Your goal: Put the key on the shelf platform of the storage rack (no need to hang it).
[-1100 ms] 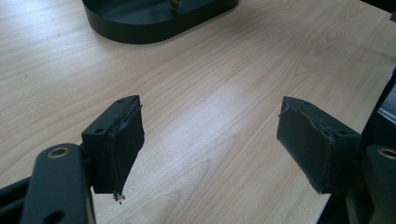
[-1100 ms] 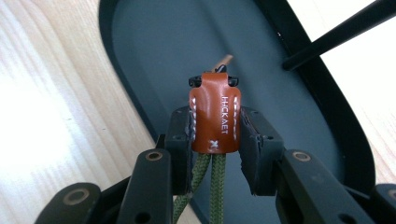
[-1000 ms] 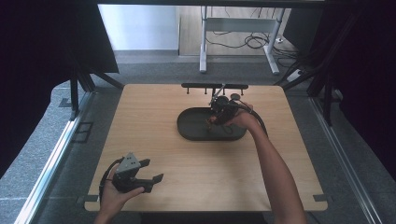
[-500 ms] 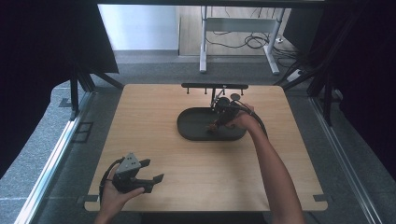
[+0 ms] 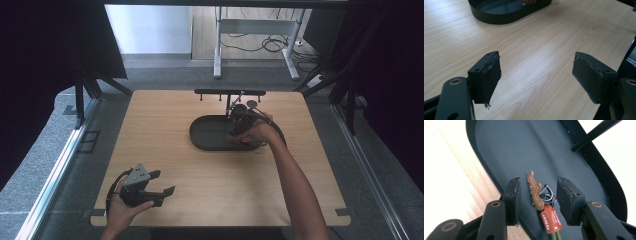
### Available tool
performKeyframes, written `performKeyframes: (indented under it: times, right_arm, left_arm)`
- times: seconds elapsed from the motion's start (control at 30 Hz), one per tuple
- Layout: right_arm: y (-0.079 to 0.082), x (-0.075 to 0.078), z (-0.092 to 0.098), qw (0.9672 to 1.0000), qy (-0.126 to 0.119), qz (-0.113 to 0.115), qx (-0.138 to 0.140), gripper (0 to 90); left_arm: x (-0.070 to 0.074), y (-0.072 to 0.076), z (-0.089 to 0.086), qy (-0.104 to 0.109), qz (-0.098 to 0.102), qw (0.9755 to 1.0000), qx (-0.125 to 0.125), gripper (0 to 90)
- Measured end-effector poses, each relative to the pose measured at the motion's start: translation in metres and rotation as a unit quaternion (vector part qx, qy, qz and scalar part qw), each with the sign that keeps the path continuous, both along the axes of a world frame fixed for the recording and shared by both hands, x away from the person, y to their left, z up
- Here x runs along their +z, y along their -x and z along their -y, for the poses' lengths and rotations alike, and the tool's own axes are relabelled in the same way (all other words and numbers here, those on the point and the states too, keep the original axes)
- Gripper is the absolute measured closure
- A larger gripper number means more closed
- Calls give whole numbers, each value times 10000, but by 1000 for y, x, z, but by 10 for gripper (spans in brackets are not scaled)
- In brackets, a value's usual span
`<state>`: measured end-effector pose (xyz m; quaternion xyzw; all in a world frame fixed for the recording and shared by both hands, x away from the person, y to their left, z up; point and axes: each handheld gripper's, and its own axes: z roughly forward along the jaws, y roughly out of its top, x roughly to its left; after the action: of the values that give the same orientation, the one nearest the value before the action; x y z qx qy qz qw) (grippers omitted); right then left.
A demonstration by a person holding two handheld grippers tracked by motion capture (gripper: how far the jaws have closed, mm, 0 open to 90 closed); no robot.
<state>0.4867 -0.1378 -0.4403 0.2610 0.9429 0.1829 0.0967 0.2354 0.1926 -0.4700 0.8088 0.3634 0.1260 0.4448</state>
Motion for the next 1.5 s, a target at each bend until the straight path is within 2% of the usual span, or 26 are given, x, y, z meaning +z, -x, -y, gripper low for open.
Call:
performKeyframes:
  times: [0.33, 0.5, 0.67, 0.73, 0.87, 0.97, 1.03, 1.07, 1.17, 1.33, 1.5]
  right_arm:
    - [20, 7, 4, 9996, -285, -9, 41, 515]
    - [35, 13, 8, 9985, -545, 27, 82, 511]
    - [52, 14, 23, 9962, -867, 33, 55, 505]
    - [55, 13, 25, 9960, -892, 43, 54, 503]
    - [71, 11, 39, 9936, -1128, 70, -44, 498]
    - [83, 8, 48, 9919, -1261, 134, -62, 497]
    - [99, 3, 60, 9904, -1370, 205, -43, 493]
    - [99, 3, 60, 9904, -1370, 205, -43, 493]
    - [112, -3, 70, 9883, -1506, 239, -76, 493]
    - [137, -19, 92, 9845, -1715, 268, -235, 490]
    - [156, -39, 107, 9824, -1815, 256, -371, 485]
  left_arm:
    - [1, 1, 3, -32, 31, 10000, -17, 232]
    - [2, 1, 3, -39, 45, 10000, -29, 231]
    - [2, 3, 5, -45, 55, 10000, -50, 232]
    - [3, 3, 6, -37, 58, 10000, -60, 231]
    - [2, 3, 7, -58, 57, 9999, -65, 231]
    - [2, 3, 9, -76, 49, 9999, -65, 231]
    - [2, 3, 9, -91, 47, 9999, -77, 231]
    - [2, 3, 10, -89, 44, 9999, -75, 231]
    - [2, 4, 11, -104, 41, 9999, -78, 231]
    - [1, 4, 11, -124, 34, 9999, -68, 231]
    - [1, 3, 13, -144, 24, 9999, -78, 231]
